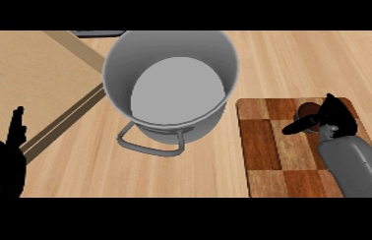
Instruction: Pick the cupcake from the cutting board and place it in the pot
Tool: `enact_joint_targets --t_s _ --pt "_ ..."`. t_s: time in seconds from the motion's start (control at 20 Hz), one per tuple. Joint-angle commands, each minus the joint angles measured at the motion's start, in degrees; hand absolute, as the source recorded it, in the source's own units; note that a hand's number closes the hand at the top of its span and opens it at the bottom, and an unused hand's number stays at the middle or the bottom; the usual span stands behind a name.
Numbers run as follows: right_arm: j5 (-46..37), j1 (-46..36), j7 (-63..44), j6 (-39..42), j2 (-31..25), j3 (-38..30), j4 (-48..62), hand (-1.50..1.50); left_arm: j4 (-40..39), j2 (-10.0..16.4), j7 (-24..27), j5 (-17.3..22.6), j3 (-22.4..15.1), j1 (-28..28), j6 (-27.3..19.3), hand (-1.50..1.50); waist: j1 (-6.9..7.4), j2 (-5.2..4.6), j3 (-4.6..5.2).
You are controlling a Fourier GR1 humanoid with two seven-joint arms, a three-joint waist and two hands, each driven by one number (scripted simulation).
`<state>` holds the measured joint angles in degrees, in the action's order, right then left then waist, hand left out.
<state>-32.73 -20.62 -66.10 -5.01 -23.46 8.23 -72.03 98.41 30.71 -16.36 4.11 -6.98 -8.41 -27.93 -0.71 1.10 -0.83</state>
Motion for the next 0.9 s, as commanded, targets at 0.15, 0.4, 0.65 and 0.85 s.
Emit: enact_joint_targets --t_s 0.15,0.4,0.65,0.85 --pt "-1.41 -1.33 -5.53 -1.44 2.46 -2.86 3.29 -1.50 -7.00 1.78 -5.28 1.13 -1.60 5.10 5.61 0.00 -0.41 -1.43 0.86" --pt "-1.36 1.63 -1.04 -0.72 2.01 -4.22 1.17 1.50 -7.87 3.74 -7.04 2.78 0.25 6.86 7.56 0.00 -0.78 -1.26 0.86" --pt "-8.29 0.92 -0.18 -0.82 0.77 -1.73 2.84 1.50 -8.91 1.48 -4.92 1.82 -2.02 6.42 6.66 0.00 -0.78 -1.36 0.91" --pt "-12.11 -0.52 -0.74 0.17 0.52 -0.24 2.86 1.50 -9.04 2.14 -6.69 1.83 -1.88 7.68 6.82 0.00 -0.69 -1.41 0.91"
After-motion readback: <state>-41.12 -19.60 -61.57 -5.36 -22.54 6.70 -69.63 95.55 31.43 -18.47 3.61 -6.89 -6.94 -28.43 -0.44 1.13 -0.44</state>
